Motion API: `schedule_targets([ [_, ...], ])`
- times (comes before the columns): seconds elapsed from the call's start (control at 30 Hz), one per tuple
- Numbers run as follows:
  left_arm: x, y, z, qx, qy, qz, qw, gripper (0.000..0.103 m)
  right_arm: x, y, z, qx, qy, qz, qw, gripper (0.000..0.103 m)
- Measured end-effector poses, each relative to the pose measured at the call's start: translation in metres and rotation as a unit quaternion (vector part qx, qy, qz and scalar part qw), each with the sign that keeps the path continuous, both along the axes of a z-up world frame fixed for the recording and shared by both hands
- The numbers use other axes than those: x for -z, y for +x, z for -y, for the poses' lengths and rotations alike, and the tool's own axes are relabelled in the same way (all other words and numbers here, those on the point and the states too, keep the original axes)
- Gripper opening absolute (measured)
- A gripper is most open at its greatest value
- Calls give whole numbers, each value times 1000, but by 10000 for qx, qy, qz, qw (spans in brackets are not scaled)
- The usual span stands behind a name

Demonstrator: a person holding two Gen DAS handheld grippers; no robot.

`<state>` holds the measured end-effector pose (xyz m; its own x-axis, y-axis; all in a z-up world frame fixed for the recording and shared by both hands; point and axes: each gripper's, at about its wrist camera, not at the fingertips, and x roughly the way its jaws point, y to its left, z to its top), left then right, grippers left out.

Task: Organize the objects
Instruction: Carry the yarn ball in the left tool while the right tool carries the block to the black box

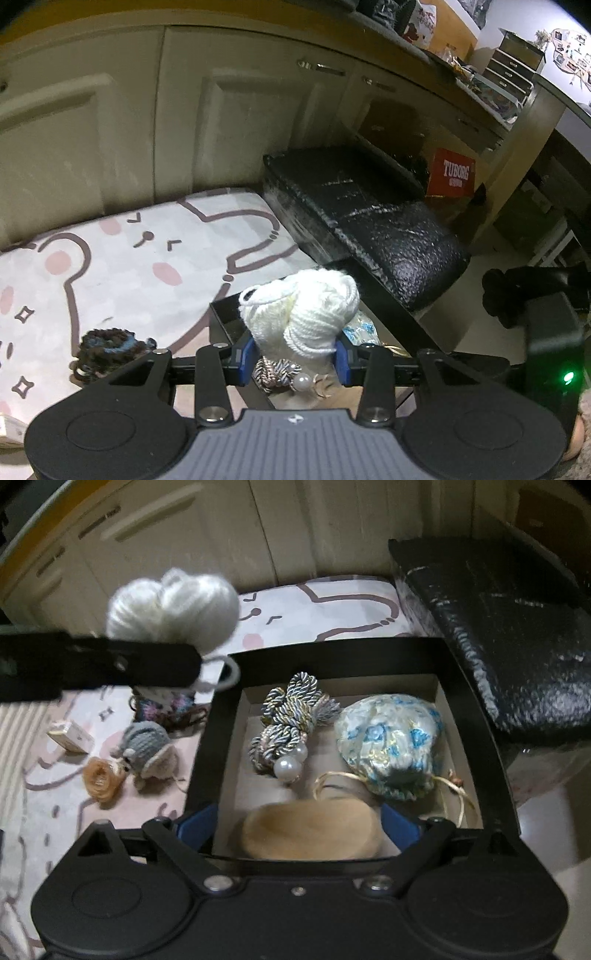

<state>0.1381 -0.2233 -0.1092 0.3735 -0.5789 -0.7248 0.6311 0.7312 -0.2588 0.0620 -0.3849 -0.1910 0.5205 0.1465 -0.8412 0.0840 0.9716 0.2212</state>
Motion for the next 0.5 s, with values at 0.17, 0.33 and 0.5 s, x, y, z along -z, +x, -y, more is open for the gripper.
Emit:
schedule_targets([
  [0.17,5,-1,7,46,16,-58,10000,43,-7,-5,5,57,92,10,9999,97],
  [0.33,8,-4,14,153,-1,-145,9998,43,-25,-12,19,263,-2,108,9996,94],
  [0.5,14,-7,21,231,-19,-291,9993,43,-46,-24,46,650,-55,205,9977,90],
])
